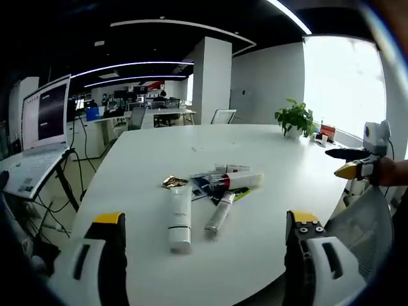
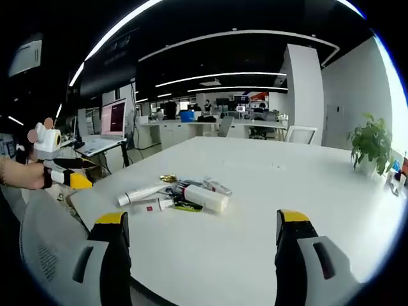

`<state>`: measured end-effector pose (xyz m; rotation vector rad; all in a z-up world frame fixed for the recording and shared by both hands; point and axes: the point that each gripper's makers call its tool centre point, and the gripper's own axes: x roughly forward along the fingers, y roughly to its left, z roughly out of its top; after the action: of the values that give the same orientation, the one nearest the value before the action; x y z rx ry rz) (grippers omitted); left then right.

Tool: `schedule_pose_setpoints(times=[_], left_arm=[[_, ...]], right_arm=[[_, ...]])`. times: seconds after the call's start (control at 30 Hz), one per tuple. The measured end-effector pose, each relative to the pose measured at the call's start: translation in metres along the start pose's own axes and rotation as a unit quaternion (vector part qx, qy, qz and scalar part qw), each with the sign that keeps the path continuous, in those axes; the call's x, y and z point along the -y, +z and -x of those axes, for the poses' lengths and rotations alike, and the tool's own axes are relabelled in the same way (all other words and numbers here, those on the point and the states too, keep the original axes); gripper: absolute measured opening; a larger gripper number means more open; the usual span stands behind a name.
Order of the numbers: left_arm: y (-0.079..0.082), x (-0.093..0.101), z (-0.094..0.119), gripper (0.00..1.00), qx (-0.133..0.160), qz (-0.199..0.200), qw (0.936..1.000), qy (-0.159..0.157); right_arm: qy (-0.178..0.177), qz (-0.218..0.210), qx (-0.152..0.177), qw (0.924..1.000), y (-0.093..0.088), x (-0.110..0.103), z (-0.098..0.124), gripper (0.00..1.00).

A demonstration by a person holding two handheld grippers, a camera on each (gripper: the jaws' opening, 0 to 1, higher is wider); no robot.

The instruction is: Arrange the skincare products in the storage area until every visible bottle or jar stands upright without overlapping.

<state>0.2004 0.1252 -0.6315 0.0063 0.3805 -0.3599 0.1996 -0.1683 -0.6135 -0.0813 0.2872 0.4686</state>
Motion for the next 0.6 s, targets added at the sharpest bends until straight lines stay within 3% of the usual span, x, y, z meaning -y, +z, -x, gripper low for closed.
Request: schedule_pose_setpoints(times=[0.6], left_arm=[[-0.0005, 0.0013, -0.0005, 0.97, -0.001, -0.008, 1.0, 0.001]], right_arm=[[0.007, 0.003, -0.013, 0.9999, -0.0058, -0.0024, -0.0016, 0.95]])
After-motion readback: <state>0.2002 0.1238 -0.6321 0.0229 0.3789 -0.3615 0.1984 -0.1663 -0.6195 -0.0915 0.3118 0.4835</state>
